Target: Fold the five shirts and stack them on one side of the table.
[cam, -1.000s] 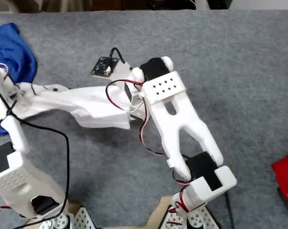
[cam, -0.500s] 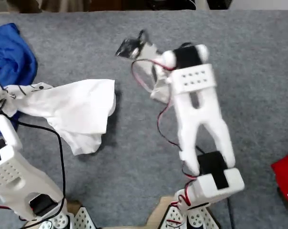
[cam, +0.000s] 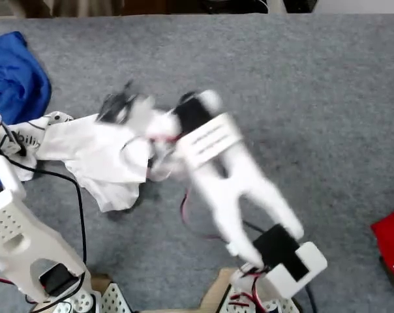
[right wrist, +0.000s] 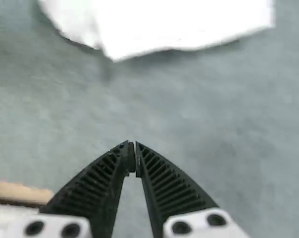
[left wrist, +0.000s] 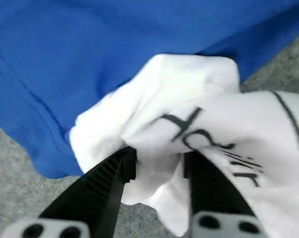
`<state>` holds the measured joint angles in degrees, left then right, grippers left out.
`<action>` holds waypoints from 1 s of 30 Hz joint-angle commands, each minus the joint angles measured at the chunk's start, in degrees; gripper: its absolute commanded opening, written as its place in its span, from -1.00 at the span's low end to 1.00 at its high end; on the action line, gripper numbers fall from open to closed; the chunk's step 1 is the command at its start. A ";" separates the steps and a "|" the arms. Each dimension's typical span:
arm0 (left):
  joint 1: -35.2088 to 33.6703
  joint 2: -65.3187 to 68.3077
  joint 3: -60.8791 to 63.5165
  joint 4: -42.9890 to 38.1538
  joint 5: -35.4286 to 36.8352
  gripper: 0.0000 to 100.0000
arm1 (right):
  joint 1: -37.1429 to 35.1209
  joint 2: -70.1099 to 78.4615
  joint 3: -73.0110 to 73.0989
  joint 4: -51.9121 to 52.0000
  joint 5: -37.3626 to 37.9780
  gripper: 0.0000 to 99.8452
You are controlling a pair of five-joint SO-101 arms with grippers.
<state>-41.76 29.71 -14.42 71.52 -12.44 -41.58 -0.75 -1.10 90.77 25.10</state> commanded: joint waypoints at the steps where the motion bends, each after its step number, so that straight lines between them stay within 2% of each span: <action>1: -1.85 -0.57 -2.46 0.88 2.73 -0.51 | -6.02 -2.42 6.81 -9.93 -6.51 -0.97; 3: -2.11 -0.48 -2.46 0.97 3.25 -0.51 | -7.16 -2.42 8.84 -14.07 -6.77 -0.87; 6: -1.85 -0.04 -1.85 0.97 3.43 -0.51 | -7.34 -1.01 9.27 -17.14 -7.30 -0.62; 8: -1.58 0.48 -1.41 0.62 5.54 -0.51 | -7.08 1.36 7.87 -17.67 -10.11 -0.56; 13: 0.62 3.03 -1.41 -0.70 8.09 -0.51 | -7.08 12.00 1.27 -18.64 -19.78 -0.63; 17: 1.85 3.65 -2.02 -1.93 8.44 -0.51 | -7.08 22.02 -6.11 -18.37 -35.08 -0.70; 20: 1.85 4.97 -2.37 -3.16 8.44 -0.51 | -6.55 27.47 -12.53 -14.07 -47.30 -0.71; 22: 1.93 5.49 -2.46 -3.34 8.44 -0.51 | -5.85 29.85 -17.10 -10.20 -52.75 -0.71; 25: 2.73 5.76 -2.46 -3.43 8.44 -0.51 | -3.30 32.48 -24.22 -3.34 -56.62 -0.71; 30: 2.81 5.76 -2.46 -3.43 8.44 -0.51 | -0.84 34.51 -33.89 7.03 -57.41 -0.70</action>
<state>-40.88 35.25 -15.38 69.67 -4.44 -43.87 33.36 -28.53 93.05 -31.34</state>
